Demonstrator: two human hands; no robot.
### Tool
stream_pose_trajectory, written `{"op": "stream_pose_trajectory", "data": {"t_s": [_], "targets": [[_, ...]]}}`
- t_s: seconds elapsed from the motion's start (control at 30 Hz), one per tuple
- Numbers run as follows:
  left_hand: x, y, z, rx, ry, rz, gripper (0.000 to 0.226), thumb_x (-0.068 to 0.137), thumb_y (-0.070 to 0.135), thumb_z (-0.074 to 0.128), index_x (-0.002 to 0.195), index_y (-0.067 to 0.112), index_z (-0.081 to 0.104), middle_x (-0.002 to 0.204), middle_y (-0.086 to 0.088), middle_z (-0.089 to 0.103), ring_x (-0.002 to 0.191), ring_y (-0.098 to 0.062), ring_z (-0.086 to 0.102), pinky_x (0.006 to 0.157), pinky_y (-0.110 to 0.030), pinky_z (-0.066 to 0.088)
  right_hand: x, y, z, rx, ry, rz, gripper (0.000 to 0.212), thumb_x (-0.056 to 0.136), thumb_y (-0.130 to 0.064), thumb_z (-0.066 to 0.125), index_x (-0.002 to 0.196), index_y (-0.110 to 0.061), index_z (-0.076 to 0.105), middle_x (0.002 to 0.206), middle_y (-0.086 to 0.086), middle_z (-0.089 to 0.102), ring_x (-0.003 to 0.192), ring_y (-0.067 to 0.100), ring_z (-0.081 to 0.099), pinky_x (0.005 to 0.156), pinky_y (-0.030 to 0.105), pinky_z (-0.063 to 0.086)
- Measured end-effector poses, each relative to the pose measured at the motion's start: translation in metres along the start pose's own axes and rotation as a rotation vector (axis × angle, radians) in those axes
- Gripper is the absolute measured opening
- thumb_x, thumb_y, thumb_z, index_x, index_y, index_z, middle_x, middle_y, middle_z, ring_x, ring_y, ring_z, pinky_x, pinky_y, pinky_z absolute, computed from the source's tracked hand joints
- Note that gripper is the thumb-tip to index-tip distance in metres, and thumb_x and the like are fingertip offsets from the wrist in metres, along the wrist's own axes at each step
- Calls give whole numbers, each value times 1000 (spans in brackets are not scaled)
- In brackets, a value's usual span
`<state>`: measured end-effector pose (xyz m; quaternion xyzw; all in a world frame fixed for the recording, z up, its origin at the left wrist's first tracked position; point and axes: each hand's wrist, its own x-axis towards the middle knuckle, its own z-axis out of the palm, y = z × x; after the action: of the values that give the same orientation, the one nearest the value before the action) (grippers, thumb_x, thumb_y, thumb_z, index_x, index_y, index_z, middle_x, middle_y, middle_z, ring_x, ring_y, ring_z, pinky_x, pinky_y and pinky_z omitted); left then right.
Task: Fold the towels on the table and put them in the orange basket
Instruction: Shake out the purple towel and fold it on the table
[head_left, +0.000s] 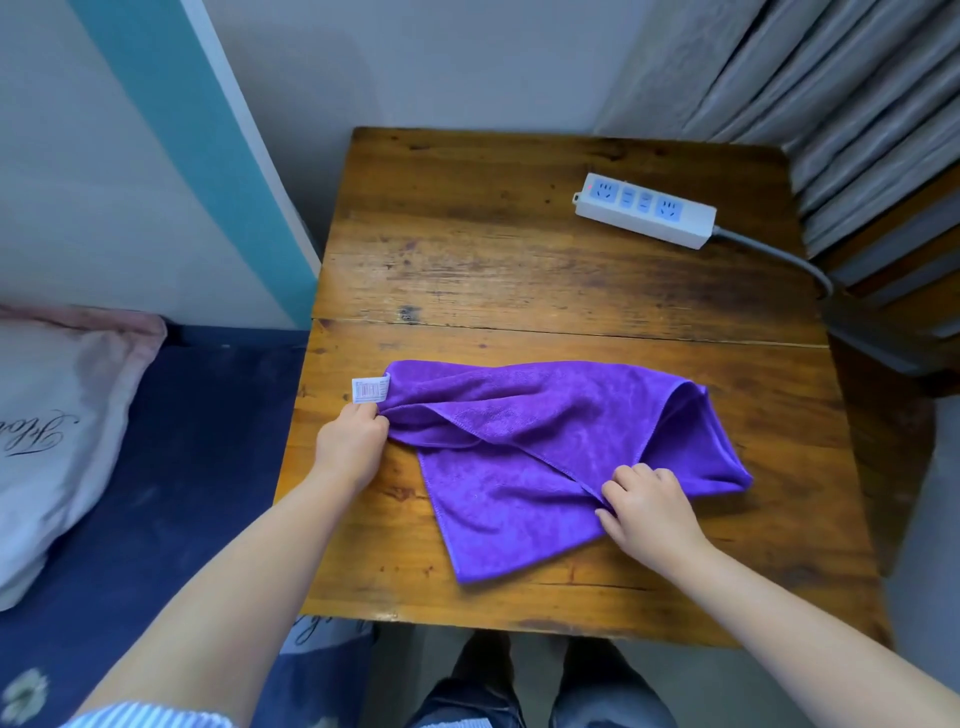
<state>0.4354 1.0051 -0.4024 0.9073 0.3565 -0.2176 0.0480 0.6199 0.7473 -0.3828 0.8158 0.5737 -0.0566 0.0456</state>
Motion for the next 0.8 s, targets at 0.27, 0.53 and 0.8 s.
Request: {"op": "stream_pose_trajectory", "data": {"t_s": [0.27,0.53,0.8], "targets": [[2,-8,-5,-159,139,47,23,92,12,44,103,-3,59,110,-19,61,105,-33,53,69,-39,46,18,0,-3,-143,14,12,38,18,-11,87,35,-12,53,38,3,50,38,20,52,37,22,39],[4,-23,-21,-261,217,41,20,89,11,48,100,-3,58,97,-20,65,93,-37,57,63,-41,44,21,18,-14,-109,7,25,40,15,-8,85,38,-10,52,33,6,48,30,21,49,31,14,32],[8,-30,-52,-333,296,53,14,91,8,47,94,-3,56,88,-21,62,80,-39,58,58,-39,37,42,36,-43,-134,-5,111,38,20,-8,88,43,-7,56,41,8,54,35,22,54,27,14,33]]}}
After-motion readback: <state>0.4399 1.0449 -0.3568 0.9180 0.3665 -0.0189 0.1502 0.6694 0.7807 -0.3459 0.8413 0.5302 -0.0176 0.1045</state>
